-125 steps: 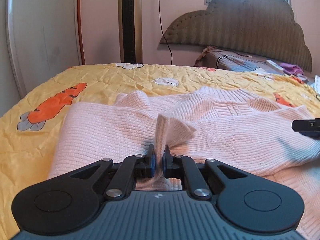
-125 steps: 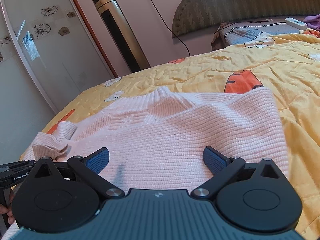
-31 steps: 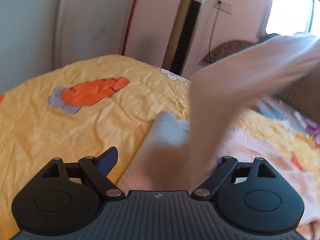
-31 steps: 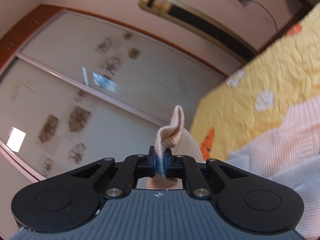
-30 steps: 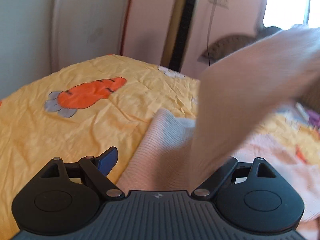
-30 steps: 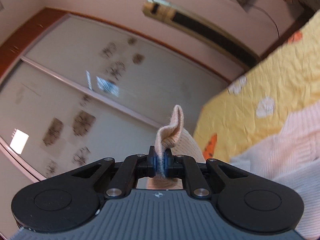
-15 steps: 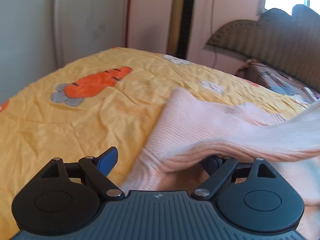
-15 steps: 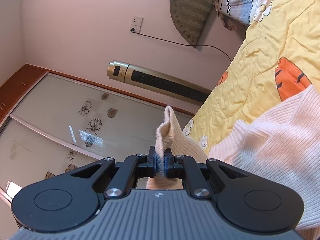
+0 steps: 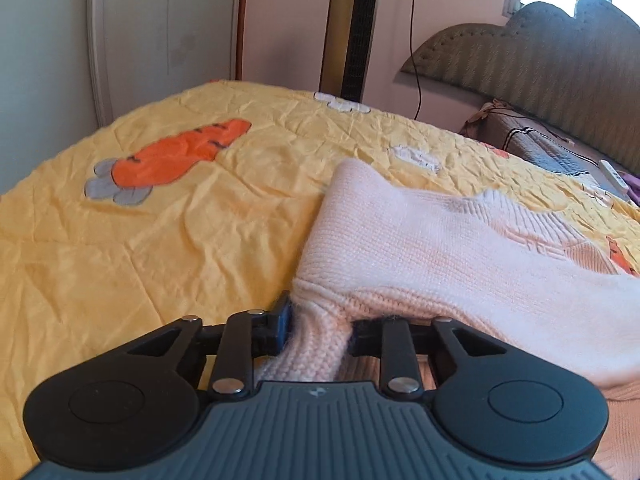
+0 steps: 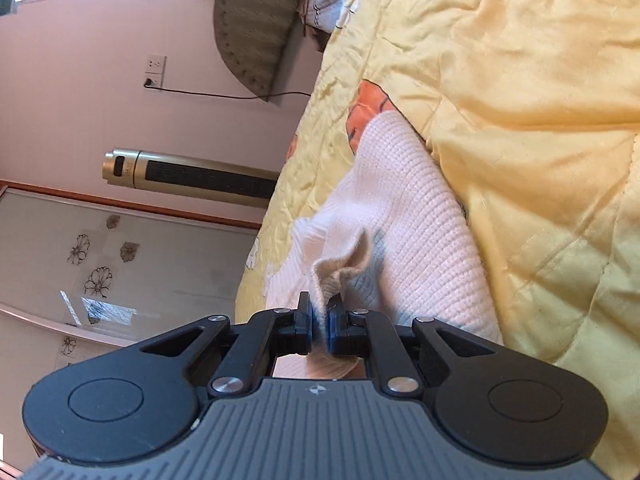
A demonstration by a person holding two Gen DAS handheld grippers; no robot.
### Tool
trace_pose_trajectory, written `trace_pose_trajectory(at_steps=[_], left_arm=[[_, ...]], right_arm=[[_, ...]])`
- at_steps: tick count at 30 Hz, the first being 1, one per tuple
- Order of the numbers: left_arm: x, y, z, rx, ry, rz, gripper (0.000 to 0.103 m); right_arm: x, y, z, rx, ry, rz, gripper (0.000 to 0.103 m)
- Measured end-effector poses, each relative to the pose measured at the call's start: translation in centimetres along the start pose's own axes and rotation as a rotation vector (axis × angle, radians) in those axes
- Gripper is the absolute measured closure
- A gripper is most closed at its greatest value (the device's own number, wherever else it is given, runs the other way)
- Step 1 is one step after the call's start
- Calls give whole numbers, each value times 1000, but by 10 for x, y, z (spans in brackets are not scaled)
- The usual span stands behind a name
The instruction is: Fold small clothes
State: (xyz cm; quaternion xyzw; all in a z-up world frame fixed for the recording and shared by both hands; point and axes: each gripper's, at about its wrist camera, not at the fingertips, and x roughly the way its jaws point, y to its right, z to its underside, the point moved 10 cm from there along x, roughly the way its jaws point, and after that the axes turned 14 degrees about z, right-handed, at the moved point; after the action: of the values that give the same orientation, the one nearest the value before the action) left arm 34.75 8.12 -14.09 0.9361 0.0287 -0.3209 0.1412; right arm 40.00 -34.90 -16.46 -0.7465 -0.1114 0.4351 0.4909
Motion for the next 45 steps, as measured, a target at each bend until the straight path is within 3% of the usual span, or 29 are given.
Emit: trace_pose_trajectory(at_steps=[2,4,7,11,14,17,18,19,20,22,24,27,31,33,35,37,40,43,44,45], left_arm=[[-5,3,-4,31,19,-5,81],[-1,3,-3,44,11,-9,81],[2,2,1,28,-5,-4,81],[9,-6,8,19,-39,-14,81],[0,-1,7,11,-40,30,79],[-27,5,6,-35,-33,119,74],[-39,6,7,-38,-36,144,72],[-51,5,9,-36,-31,169,62],[-66,3,11,-38,-18,195,39],[-92,-7,19,-57,20,212,18],[-114,-17,29,-67,23,248,18],[-129,-35,49,-165,-32,337,18],[-129,-64,73,-305,-113,338,18],[-128,-69,86,-423,-163,412,18],[-129,-66,91,-525,-155,529,18],[-123,-67,96,-562,-164,544,18],[-119,-60,96,-499,-160,533,18],[-120,-46,96,-354,-193,465,21],[-120,-42,97,-294,-206,426,43],[-120,-37,99,-218,-239,397,63]], right_arm=[[-15,-14,-2,-7,34,-78,90],[-24,-18,-5,-22,61,-96,90],[-6,11,-3,-1,18,31,90],[-11,11,1,-6,45,-2,90],[1,29,1,-3,18,105,90],[-15,30,10,27,18,92,70],[-28,26,13,-7,41,98,52],[-43,22,18,-45,71,107,32],[-59,19,25,-88,108,122,26],[-90,17,46,-186,152,166,24],[-114,24,76,-234,139,205,24],[-142,45,127,-251,84,225,25],[-157,66,182,-291,46,297,25],[-157,70,201,-327,37,322,25],[-153,65,217,-362,8,310,25],[-148,60,226,-393,-4,315,24],[-140,56,237,-414,-22,302,23],[-136,49,247,-469,-20,319,25],[-134,47,250,-492,-19,327,30],[-133,46,254,-511,-22,331,59]])
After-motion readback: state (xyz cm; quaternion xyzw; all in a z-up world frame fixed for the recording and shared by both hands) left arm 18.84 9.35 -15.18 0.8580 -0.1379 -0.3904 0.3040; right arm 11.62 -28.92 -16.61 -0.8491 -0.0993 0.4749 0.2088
